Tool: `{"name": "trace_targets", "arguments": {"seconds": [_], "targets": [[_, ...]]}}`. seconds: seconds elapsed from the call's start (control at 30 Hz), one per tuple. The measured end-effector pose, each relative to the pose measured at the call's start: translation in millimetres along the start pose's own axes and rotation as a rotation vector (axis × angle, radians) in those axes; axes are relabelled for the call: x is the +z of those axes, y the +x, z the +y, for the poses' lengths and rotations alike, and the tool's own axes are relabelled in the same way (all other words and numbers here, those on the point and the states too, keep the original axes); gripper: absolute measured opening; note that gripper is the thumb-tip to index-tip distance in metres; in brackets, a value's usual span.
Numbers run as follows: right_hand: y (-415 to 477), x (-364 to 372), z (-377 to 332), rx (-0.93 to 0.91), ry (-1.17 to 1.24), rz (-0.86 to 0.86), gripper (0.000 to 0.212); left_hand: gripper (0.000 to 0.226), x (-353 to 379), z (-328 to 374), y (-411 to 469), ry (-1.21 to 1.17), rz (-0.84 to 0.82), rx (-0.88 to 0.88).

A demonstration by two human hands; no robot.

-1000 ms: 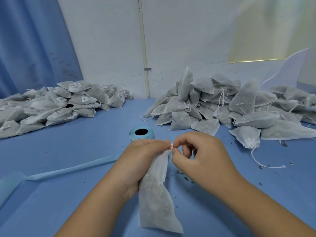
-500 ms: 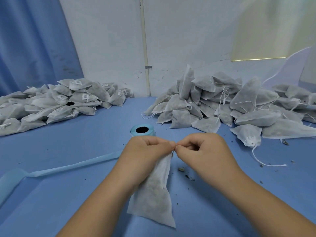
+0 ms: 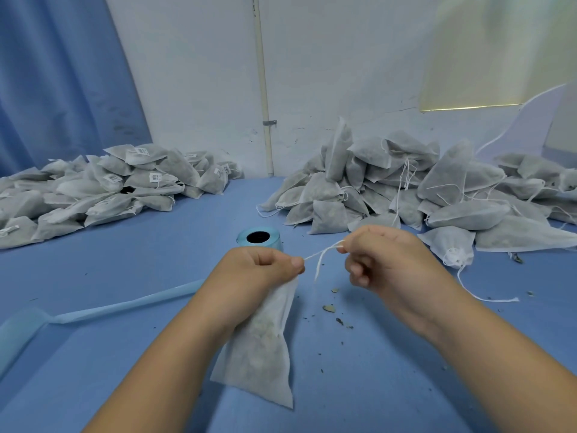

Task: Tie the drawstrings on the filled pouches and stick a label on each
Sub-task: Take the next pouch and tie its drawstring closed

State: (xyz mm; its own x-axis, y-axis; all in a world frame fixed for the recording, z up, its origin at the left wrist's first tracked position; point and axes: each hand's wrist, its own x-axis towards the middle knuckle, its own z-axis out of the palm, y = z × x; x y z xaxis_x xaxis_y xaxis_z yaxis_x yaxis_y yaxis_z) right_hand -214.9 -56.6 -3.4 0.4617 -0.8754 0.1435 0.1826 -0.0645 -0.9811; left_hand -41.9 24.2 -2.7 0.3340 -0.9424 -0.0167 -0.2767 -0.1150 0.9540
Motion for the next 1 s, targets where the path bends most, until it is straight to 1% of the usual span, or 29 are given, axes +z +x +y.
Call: {"name": "trace_targets", "arguments": {"seconds": [0.13, 0.23, 0.3, 0.37, 0.43, 0.53, 0.67, 0.7, 0.8, 0.83, 0.9, 1.0], "targets": [[-1, 7, 1, -0.002, 0.374, -0.092, 0.006, 0.015, 5, 1, -3, 0.033, -0.118, 0.032], [-2, 10, 2, 0.024, 0.528, -0.182, 0.01, 0.028, 5, 2, -5, -0.021, -0.187, 0.042], [-3, 10, 2, 0.063, 0.569, -0.279, 0.017, 0.022, 3, 3, -4, -0.034, -0.175, 0.049], [-2, 9, 2, 0.121, 0.584, -0.353, 0.02, 0.015, 0, 3, -1, -0.024, -0.106, 0.076], [-1, 5, 1, 0.187, 0.524, -0.404, 0.023, 0.015, -3, 1, 3, -0.011, -0.032, 0.122], [0, -4, -3, 0.294, 0.382, -0.478, 0.004, 0.017, -1, -2, 4, 0.064, 0.004, 0.203], [4, -16, -8, 0.402, 0.251, -0.531, 0.005, 0.015, 1, -4, 5, 0.132, 0.018, 0.248], [4, -18, -9, 0.398, 0.246, -0.539, 0.007, 0.015, 1, -4, 6, 0.144, 0.027, 0.252], [4, -19, -5, 0.305, 0.296, -0.578, 0.036, 0.017, 1, -6, 6, 0.184, 0.032, 0.261], [3, -16, -4, 0.26, 0.316, -0.576, 0.041, 0.019, 2, -7, 6, 0.19, 0.023, 0.263], [1, -10, -1, 0.175, 0.393, -0.532, 0.044, 0.021, 2, -7, 6, 0.179, 0.005, 0.267], [-2, 1, 1, 0.084, 0.565, -0.439, 0.038, 0.016, 2, -5, 5, 0.106, -0.028, 0.275]]}}
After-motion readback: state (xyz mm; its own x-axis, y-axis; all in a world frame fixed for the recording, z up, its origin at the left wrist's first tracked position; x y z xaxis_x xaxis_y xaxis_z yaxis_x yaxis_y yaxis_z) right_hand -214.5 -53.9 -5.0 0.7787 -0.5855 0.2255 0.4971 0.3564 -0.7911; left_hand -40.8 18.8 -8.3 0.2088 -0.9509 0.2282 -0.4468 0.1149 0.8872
